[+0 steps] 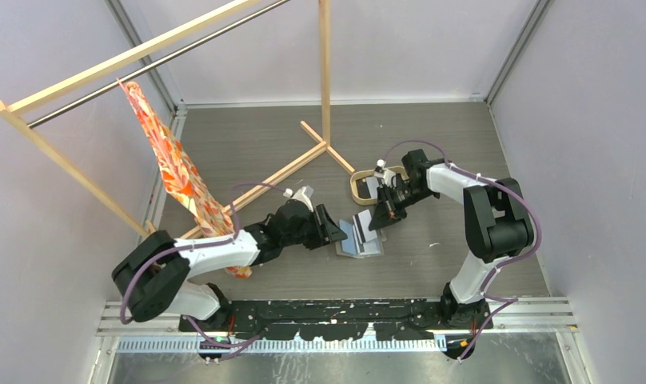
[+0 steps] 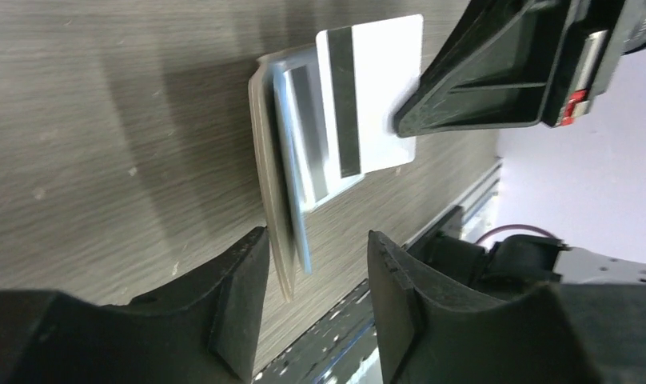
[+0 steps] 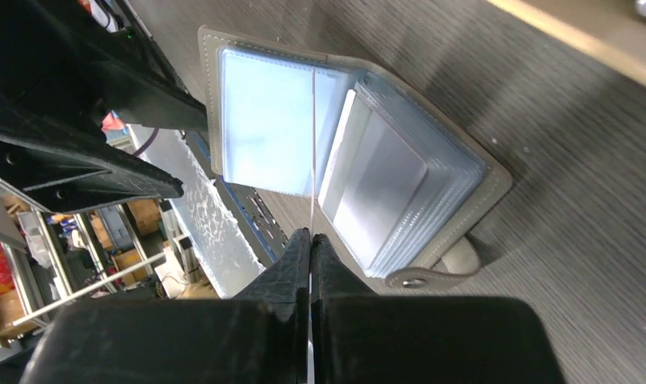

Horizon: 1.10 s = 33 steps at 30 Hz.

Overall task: Put the credit cards into the card holder
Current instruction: Insert the credit card into the card holder.

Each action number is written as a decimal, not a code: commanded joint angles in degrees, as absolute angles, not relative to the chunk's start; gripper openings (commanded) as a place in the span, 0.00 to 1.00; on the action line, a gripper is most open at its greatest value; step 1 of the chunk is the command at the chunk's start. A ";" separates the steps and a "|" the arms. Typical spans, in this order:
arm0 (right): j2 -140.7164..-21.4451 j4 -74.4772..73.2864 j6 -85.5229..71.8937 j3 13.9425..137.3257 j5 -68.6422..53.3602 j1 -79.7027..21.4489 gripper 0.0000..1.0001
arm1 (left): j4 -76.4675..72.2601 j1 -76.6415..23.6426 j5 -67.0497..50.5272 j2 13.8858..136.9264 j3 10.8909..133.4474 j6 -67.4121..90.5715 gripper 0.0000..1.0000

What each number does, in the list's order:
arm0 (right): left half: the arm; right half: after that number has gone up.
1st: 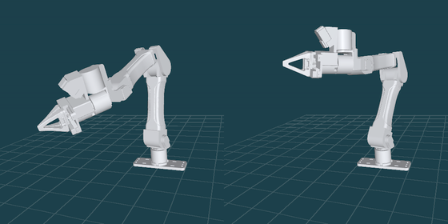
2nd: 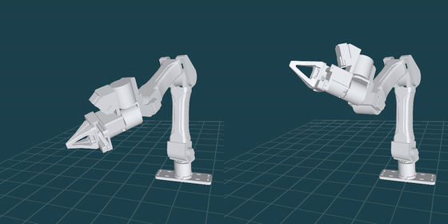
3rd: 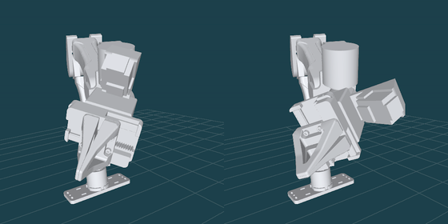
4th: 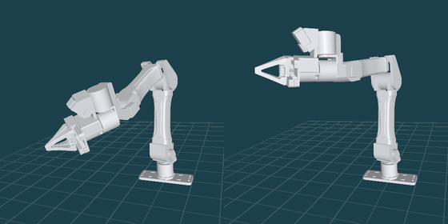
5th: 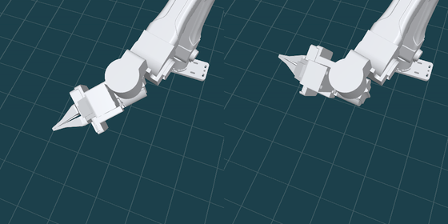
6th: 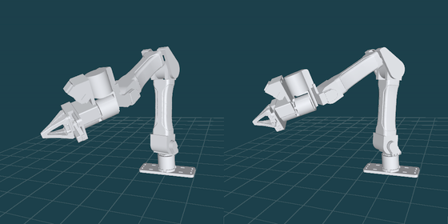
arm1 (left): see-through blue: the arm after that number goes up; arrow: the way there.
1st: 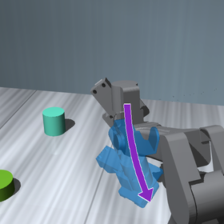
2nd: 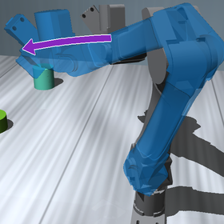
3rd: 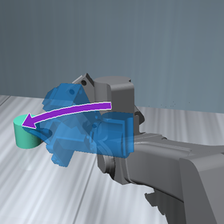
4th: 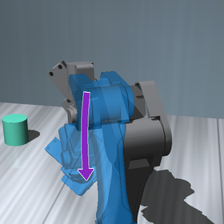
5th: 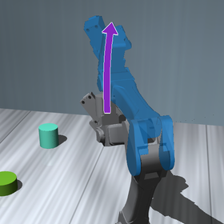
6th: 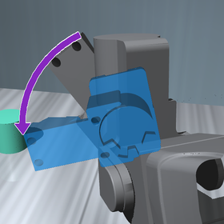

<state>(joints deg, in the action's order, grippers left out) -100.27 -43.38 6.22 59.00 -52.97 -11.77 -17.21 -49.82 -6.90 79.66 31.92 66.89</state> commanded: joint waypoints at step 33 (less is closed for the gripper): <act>-95.39 -35.79 -9.94 53.53 -46.55 -18.11 0.01 | 10.64 -52.65 3.34 88.72 46.39 59.48 0.13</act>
